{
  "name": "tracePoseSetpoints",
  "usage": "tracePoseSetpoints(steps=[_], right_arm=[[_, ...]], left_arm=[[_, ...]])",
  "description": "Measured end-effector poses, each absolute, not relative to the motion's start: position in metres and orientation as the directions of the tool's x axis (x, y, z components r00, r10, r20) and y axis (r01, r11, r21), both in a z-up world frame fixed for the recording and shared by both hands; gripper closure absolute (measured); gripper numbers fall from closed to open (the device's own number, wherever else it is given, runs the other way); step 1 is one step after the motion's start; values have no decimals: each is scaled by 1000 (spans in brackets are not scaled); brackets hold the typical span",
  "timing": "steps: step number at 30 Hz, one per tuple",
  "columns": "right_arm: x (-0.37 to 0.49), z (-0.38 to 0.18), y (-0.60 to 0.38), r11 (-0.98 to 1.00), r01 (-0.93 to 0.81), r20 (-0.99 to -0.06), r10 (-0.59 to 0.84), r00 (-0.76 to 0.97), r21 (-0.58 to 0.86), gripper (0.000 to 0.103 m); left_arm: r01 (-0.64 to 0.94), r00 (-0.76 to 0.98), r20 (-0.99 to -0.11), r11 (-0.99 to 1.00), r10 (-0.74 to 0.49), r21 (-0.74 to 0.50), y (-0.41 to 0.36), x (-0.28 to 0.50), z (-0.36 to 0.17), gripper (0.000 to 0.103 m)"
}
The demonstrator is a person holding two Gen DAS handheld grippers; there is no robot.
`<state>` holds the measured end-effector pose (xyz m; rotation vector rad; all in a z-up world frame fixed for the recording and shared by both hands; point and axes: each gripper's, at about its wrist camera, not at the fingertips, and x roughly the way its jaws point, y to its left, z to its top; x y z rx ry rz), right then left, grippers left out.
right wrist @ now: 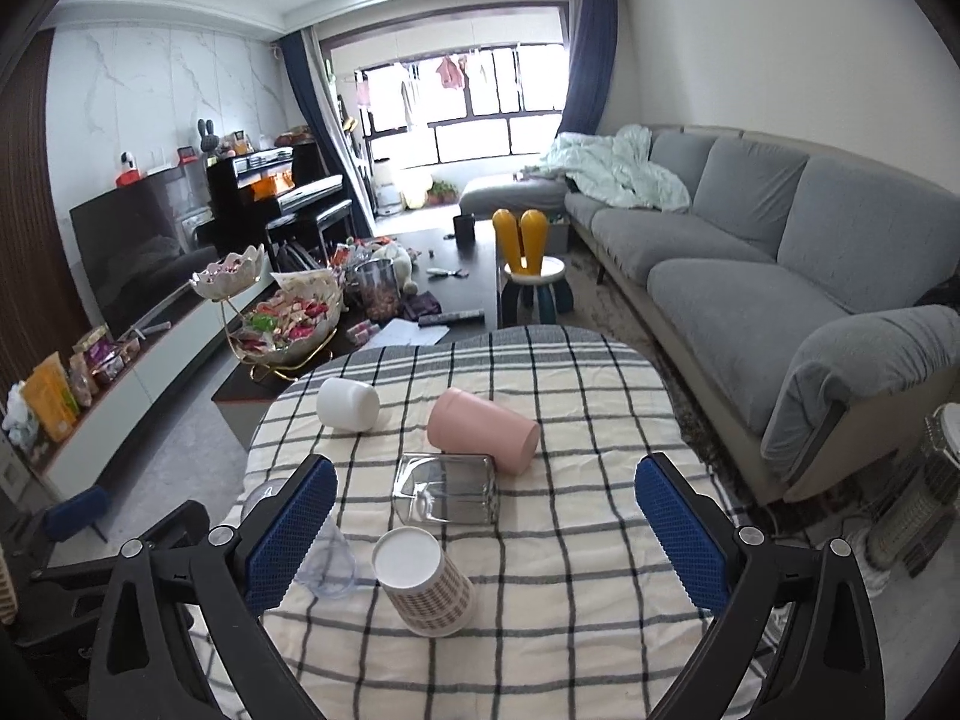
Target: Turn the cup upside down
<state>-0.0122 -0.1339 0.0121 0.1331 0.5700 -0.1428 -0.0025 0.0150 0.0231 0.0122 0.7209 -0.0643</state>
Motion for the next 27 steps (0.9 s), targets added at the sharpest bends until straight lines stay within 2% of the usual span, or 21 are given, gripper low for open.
tracePoseSetpoints(steps=[15, 27], right_arm=[[-24, -5, -132, 985, 157, -568, -86, 818, 76, 1], [-30, -10, -134, 983, 169, -585, -100, 805, 65, 1]], left_arm=[[-3, 808, -589, 999, -21, -39, 25, -33, 16, 0], [-1, 826, -563, 1000, -1, -3, 21, -45, 17, 0]])
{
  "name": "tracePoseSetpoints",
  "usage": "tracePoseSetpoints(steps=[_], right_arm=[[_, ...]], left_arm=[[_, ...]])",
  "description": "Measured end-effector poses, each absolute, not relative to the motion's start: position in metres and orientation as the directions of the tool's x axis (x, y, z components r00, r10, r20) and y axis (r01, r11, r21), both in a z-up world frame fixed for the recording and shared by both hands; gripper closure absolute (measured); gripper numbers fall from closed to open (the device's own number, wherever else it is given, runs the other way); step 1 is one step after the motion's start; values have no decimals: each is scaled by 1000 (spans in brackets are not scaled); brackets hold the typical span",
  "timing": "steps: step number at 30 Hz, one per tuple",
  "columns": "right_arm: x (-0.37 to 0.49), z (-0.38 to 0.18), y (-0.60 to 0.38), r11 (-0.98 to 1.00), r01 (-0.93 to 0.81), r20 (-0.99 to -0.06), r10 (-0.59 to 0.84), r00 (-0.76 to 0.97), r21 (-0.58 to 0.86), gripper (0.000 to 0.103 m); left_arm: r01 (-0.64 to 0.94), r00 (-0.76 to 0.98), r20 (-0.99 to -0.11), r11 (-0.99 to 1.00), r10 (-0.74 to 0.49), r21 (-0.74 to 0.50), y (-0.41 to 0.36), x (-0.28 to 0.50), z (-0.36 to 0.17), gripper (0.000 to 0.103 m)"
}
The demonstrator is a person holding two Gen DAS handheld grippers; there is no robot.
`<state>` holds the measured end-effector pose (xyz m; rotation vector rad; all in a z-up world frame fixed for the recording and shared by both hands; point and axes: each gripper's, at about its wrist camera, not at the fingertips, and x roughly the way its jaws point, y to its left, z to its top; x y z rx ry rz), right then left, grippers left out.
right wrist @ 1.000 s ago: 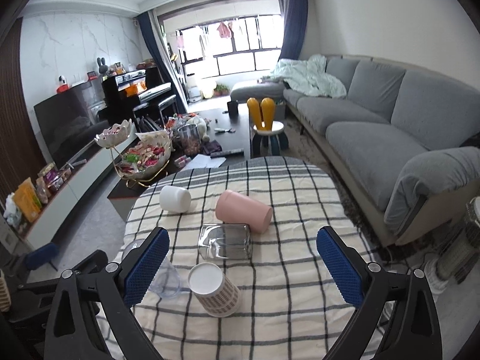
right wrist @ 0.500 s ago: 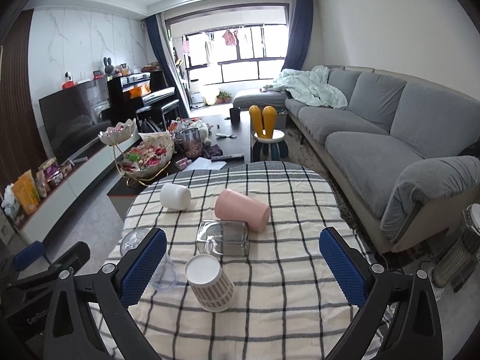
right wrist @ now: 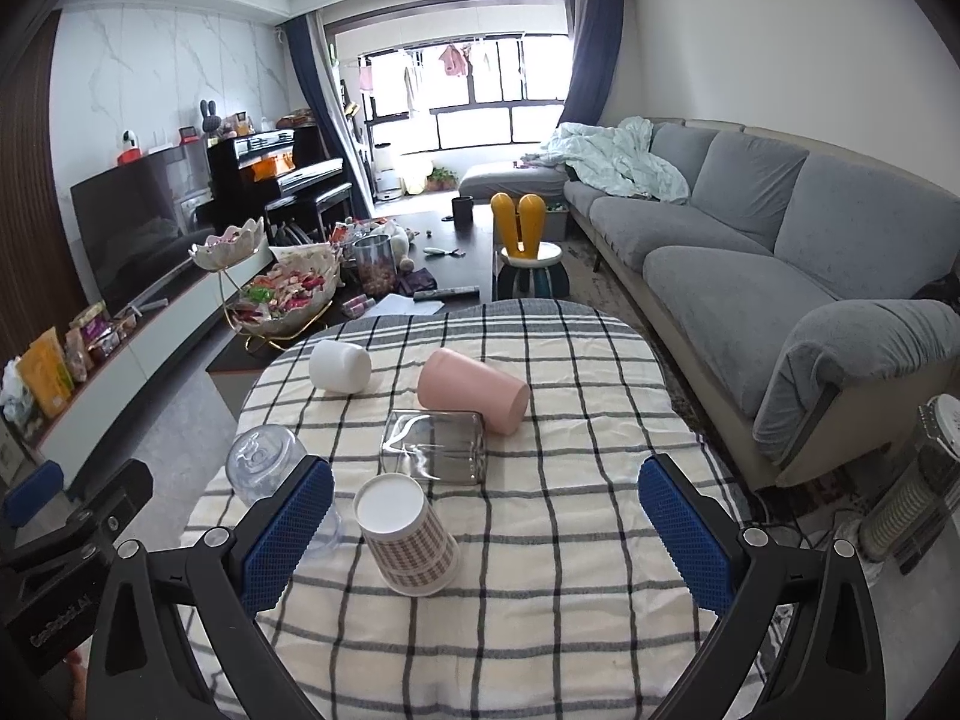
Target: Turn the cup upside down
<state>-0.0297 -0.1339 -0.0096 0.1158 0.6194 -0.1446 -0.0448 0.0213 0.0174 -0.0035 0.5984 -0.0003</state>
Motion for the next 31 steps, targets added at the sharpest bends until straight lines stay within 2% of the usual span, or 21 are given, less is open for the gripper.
tracePoseSetpoints(steps=[14, 31], right_arm=[[-32, -10, -137, 983, 171, -593, -101, 799, 64, 1], [-30, -15, -139, 982, 177, -605, -105, 790, 60, 1]], left_arm=[[-18, 838, -546, 1000, 24, 17, 21, -50, 21, 0], [-13, 824, -567, 1000, 24, 23, 19, -46, 18, 0]])
